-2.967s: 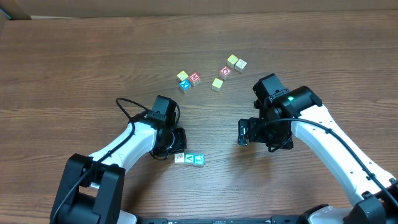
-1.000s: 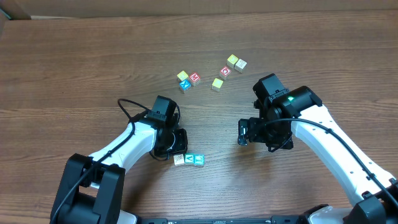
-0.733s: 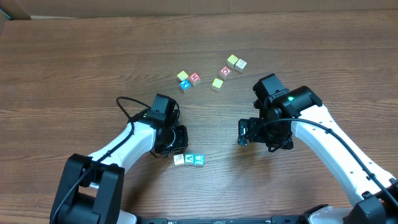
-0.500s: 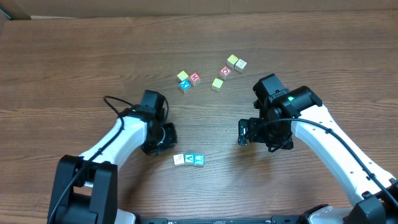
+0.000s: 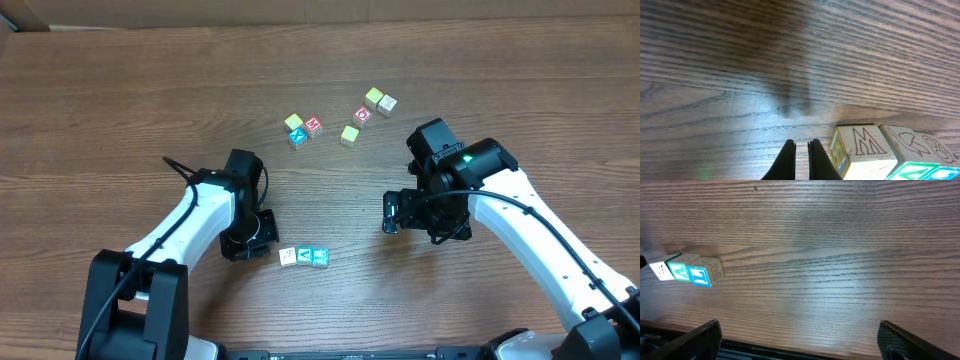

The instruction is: Flip 5 blocks

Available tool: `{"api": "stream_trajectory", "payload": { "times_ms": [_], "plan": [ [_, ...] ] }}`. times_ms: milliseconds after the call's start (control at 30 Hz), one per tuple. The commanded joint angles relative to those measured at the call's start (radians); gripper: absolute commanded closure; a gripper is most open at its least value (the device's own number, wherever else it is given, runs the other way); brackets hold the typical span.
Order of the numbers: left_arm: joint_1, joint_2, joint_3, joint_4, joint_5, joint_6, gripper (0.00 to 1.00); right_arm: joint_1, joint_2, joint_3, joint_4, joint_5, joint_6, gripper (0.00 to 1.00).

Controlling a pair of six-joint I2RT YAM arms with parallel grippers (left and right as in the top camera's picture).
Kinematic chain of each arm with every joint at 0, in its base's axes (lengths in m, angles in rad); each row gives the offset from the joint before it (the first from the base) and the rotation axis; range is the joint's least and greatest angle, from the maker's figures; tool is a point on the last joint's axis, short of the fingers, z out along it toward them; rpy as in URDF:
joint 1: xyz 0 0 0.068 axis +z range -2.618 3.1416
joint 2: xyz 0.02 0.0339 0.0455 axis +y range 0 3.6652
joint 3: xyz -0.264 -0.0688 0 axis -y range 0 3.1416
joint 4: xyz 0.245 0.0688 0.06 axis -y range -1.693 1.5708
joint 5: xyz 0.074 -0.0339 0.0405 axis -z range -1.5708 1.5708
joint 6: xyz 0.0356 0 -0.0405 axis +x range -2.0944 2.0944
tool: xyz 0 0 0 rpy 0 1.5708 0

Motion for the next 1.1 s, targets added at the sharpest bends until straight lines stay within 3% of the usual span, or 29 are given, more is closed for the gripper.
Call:
{"api": "stream_trajectory", "payload": {
  "times_ms": [0, 533, 1067],
  "plan": [
    [-0.008, 0.008, 0.02, -0.001, 0.03, 0.008, 0.96, 0.005, -0.004, -0.003, 0.002, 0.003, -0.006, 0.0],
    [-0.008, 0.008, 0.02, 0.048, 0.141, 0.029, 0.96, 0.005, -0.004, -0.003, 0.002, 0.003, -0.006, 0.0],
    [-0.009, 0.008, 0.02, 0.061, 0.143, 0.018, 0.96, 0.005, -0.004, -0.003, 0.002, 0.003, -0.006, 0.0]
  ]
}}
